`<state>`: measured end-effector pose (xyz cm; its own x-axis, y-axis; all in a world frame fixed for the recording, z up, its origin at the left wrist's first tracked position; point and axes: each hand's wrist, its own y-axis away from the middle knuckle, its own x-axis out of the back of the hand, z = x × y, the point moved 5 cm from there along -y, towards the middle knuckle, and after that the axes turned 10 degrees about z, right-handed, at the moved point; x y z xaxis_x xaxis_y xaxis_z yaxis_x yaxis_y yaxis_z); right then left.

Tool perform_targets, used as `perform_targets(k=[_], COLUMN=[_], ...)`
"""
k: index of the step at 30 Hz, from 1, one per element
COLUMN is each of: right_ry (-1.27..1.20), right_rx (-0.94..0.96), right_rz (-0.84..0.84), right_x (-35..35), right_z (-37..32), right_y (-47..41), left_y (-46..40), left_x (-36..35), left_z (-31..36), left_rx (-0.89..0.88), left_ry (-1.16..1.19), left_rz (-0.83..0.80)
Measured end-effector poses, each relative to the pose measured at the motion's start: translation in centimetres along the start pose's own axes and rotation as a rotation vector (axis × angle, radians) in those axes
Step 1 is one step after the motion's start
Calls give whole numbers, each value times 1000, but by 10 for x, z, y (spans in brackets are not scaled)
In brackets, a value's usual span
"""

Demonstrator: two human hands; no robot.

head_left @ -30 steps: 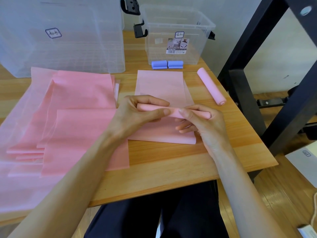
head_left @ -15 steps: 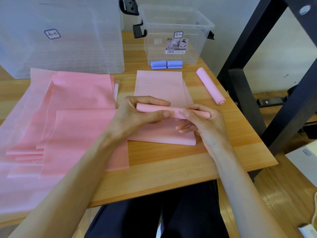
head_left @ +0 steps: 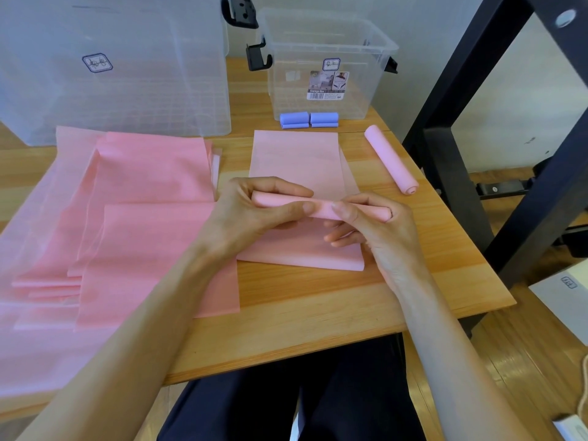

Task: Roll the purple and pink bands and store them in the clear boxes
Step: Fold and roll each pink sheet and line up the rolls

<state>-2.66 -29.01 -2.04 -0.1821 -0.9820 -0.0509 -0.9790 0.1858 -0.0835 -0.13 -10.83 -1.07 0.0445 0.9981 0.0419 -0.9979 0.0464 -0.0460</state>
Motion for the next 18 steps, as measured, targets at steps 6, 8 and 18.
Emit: perform_targets(k=[6,8,18], right_ry=[-5,8,3], right_rx=[16,22,-1], right_rz=[-5,-3,-25], right_x=[-1,0,-1], right_z=[0,1,1], right_y=[0,-1,0], left_y=[-2,-1,-1], left_x=[3,2,4], left_z=[-6,-4,-2], left_rx=[84,76,41], left_ry=[10,10,-21], left_rz=[34,26,29])
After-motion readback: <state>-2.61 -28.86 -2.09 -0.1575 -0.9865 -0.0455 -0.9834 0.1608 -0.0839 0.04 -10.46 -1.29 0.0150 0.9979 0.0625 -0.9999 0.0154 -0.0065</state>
